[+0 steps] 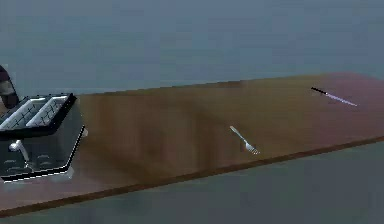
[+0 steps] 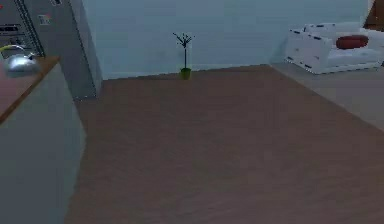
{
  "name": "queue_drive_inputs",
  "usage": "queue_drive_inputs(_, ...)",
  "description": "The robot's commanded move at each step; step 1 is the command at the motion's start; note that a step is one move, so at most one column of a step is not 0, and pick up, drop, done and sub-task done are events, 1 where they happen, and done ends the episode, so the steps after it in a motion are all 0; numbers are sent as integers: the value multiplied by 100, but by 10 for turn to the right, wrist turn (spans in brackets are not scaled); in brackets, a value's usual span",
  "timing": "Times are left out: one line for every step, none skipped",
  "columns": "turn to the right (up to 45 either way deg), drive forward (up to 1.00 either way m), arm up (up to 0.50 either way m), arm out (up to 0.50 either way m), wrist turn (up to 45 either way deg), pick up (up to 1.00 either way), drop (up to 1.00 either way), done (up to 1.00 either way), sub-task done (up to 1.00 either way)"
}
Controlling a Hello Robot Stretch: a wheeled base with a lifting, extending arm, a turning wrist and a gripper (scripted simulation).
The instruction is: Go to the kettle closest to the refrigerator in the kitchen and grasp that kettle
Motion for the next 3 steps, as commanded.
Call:
queue_drive_inputs(450, 0, 0, 0, 0, 0, 0, 0, 0)
queue_drive_inputs(300, 0, 0, 0, 0, 0, 0, 0, 0)
queue_drive_inputs(0, 90, 0, 0, 0, 0, 0, 0, 0)
